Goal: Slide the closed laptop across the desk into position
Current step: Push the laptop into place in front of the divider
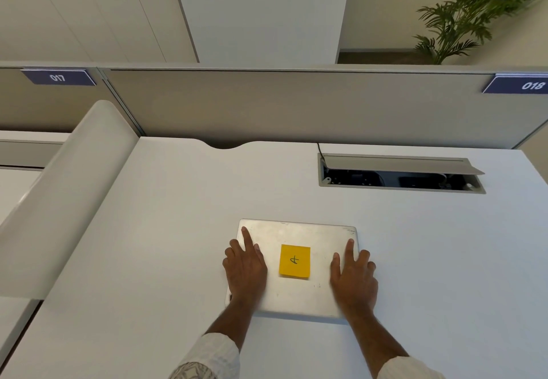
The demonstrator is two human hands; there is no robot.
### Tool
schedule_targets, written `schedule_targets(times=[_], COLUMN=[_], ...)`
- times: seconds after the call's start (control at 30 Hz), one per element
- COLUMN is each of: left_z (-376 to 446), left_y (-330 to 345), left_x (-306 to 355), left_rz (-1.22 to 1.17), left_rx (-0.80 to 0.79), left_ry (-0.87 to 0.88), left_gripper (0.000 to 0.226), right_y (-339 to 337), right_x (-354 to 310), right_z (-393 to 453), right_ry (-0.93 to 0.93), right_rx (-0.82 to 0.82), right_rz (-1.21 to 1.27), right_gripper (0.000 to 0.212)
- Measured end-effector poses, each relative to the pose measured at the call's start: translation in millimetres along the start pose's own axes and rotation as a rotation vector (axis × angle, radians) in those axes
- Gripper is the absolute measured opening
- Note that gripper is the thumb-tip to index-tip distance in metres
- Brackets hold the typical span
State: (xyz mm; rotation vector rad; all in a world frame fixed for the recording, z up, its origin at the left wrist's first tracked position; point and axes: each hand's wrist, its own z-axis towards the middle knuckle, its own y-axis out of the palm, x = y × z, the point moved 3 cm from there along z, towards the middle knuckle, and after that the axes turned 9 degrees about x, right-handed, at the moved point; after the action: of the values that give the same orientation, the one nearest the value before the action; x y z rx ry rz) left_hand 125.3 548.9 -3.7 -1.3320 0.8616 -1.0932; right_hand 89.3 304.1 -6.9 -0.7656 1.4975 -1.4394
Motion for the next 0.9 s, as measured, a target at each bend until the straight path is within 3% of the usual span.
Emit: schedule_targets(times=[0.6,0.9], left_z=[-5.8,-5.4], left_y=[-2.6,14.9], left_x=[-2.1,-8.8], left_rz=[-0.001,-0.170], left_rx=[-0.009,0.096], left_ry=[0.019,0.129], left_gripper=[0.054,0.061], right_y=[3.5,14.2], right_x=[1.1,-0.6], right_z=[0.4,7.4], right_ry=[-0.032,-0.195], right_rx=[0.012,0.079], right_rz=[-0.007,0.121], right_gripper=[0.060,0.061])
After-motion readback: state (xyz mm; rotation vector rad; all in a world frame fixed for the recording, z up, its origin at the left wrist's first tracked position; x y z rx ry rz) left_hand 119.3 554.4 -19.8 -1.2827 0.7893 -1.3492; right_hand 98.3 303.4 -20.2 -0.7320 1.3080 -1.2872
